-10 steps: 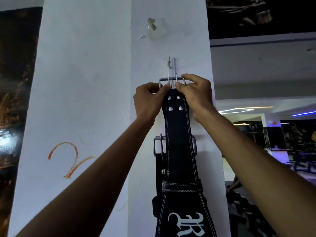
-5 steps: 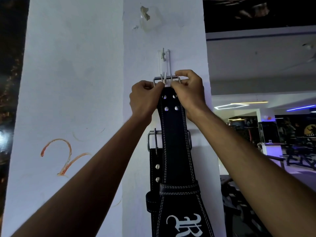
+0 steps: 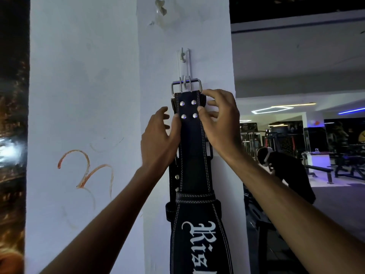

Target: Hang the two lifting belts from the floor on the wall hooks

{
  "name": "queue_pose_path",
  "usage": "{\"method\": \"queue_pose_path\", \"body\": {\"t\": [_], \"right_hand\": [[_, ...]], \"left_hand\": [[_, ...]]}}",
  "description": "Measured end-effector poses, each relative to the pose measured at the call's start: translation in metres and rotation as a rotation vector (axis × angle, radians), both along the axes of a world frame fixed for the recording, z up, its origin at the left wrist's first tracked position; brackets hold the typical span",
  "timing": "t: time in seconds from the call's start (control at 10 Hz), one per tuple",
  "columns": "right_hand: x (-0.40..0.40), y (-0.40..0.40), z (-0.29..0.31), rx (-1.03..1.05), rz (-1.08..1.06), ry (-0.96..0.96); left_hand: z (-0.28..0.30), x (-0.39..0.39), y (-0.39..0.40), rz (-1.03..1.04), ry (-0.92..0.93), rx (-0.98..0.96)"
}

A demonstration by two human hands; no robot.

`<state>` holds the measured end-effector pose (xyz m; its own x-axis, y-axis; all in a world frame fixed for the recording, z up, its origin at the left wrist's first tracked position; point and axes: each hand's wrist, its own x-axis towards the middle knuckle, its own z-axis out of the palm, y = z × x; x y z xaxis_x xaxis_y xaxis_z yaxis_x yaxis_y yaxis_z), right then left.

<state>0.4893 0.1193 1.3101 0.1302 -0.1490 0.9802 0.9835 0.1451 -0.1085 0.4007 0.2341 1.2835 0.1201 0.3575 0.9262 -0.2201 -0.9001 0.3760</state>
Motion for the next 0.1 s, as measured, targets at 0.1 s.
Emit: {"method": "queue_pose_path", "body": {"t": [0.1], "right_hand": [[-0.0036,-0.0023,-0.0213,-0.017,-0.056,-0.063]], "left_hand": [[-0.0206,-0.0086,-0.0015,0.136,0.050,0.080]]}}
